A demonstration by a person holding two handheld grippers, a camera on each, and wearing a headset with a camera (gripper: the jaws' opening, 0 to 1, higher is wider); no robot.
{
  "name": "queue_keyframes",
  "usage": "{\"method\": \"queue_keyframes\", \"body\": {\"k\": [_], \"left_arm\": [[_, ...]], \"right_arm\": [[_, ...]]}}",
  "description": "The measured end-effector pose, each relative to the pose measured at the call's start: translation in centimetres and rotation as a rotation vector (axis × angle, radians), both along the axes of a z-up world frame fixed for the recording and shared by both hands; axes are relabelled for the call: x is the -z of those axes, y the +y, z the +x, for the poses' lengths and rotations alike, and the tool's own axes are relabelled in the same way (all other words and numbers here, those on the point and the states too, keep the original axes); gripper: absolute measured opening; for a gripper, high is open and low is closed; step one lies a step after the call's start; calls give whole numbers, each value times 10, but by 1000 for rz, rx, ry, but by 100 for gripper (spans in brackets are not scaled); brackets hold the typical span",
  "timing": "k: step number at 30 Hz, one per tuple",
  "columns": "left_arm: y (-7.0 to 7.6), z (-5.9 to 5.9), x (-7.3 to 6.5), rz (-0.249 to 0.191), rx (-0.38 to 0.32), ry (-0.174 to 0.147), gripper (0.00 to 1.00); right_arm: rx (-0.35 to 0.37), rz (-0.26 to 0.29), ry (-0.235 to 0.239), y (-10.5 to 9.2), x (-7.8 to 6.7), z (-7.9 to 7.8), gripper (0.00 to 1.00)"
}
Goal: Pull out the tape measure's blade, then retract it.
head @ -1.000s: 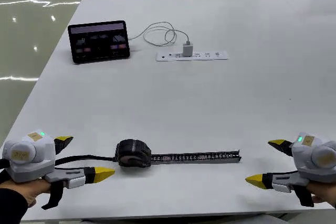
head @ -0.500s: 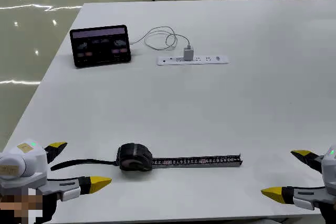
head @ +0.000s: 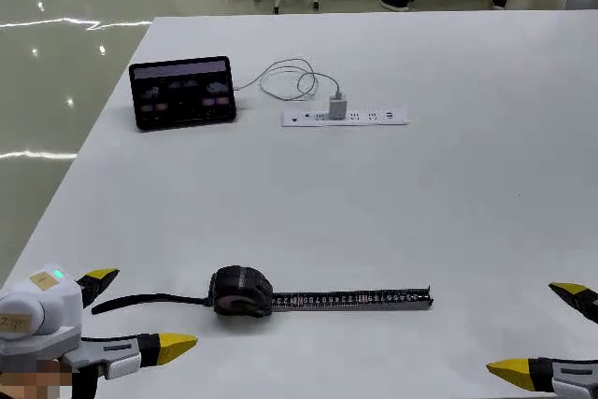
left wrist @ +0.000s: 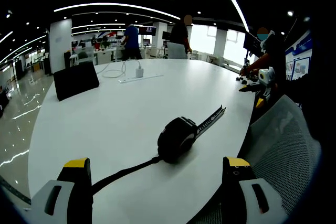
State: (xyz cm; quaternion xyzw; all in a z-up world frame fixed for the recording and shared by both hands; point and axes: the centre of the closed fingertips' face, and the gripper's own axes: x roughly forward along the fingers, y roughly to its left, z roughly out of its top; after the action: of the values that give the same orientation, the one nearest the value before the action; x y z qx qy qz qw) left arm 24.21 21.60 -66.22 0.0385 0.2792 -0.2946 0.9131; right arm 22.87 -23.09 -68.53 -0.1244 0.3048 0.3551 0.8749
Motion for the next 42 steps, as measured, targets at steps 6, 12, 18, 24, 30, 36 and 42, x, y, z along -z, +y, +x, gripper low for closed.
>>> {"method": "queue_keyframes", "body": {"k": [6,12,18,24,30,36,42], "left_arm": [[4,-1,2,8,-10,16,100],[4,-2,3,4,-11,20,100],[3,-3,5,17,2,23,100],[3,-3,3,6,-9,23,100],[3,-3,5,2,-19,27,100],[1,-3,5,1,-21,32,100],[-5,-1,11,29,-14,89,100]], "right_arm": [[3,-11,15,-5,3,-5,100],[16,-23,4,-12,-1,-3,100],[19,-30,3,-15,-2,-1,100],[11,-29,3,-13,-1,-1,99],[0,-34,8,-9,2,-3,99],[-13,-38,3,-6,0,-3,99],[-29,-44,4,-2,-2,0,99]]}}
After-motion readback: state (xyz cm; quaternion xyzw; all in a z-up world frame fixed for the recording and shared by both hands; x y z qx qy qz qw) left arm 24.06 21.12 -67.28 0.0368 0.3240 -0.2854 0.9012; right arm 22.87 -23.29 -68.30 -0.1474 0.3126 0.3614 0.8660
